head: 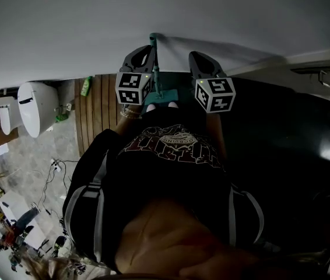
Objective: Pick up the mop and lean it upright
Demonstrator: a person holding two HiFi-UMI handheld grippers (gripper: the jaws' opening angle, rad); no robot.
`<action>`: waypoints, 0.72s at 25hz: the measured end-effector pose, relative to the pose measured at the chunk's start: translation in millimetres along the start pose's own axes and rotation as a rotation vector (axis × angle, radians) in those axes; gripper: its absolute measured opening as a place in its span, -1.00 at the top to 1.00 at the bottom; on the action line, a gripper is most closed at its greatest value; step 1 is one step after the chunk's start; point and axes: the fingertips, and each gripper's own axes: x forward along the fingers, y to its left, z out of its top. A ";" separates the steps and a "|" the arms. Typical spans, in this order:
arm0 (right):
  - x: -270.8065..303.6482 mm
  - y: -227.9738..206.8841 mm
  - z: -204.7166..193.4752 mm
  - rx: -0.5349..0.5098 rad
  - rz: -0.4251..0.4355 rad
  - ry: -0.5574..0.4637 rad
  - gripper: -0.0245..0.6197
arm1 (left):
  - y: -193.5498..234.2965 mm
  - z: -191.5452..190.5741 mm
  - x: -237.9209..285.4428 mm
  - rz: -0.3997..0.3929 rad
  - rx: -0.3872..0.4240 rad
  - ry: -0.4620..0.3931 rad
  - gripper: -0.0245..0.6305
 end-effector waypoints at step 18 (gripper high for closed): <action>0.3 53.0 -3.1 -0.045 0.131 0.009 0.86 | -4.1 3.0 -62.6 0.046 -0.042 -0.043 0.78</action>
